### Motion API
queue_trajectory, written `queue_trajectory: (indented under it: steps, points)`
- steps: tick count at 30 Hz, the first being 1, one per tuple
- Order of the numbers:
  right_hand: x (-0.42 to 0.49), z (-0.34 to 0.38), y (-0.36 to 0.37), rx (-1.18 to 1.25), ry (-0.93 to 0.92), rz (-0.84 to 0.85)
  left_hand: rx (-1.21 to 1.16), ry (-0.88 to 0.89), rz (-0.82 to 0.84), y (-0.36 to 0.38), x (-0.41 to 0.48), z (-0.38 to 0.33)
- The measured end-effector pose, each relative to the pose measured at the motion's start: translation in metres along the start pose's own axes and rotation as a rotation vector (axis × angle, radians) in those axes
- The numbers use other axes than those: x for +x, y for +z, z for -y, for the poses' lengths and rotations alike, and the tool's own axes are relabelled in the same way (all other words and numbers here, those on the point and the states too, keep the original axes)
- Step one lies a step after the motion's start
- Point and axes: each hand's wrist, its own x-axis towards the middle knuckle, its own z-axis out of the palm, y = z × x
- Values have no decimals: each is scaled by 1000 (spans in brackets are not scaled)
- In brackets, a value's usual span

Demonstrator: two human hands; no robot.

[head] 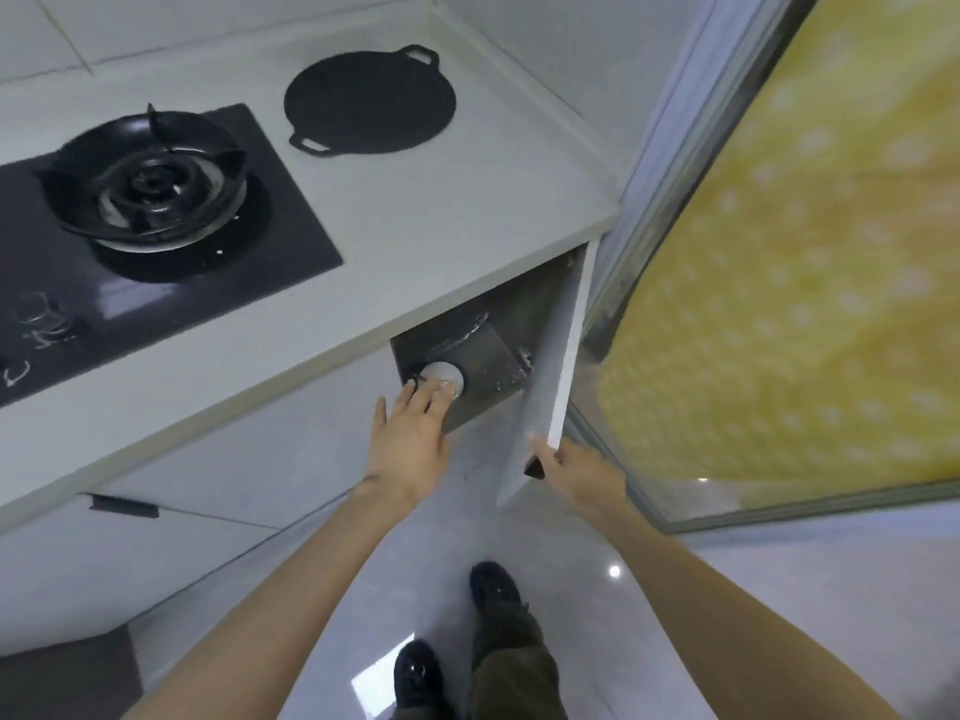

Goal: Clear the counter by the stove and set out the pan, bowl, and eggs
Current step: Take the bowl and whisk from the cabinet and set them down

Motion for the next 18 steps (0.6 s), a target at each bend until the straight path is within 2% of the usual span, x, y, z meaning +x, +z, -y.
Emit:
queue_trajectory:
  steps: [2,6,10,13,16,18]
  points:
    - [-1,-23,-5,-99,-22,-54,-13,22,2,6,3,-23]
    - [1,-71,-20,-236,-12,53,23,67,13,19,18,-70]
    - [5,-106,-42,-175,35,-182,29,47,17,32,37,-120]
    - [16,-143,-65,-111,-13,-239,9,-20,24,45,56,-167]
    - [32,-180,-88,-291,-40,-362,-22,-79,47,60,66,-203]
    - [42,-204,-104,-328,-29,-335,-35,-97,71,70,70,-226]
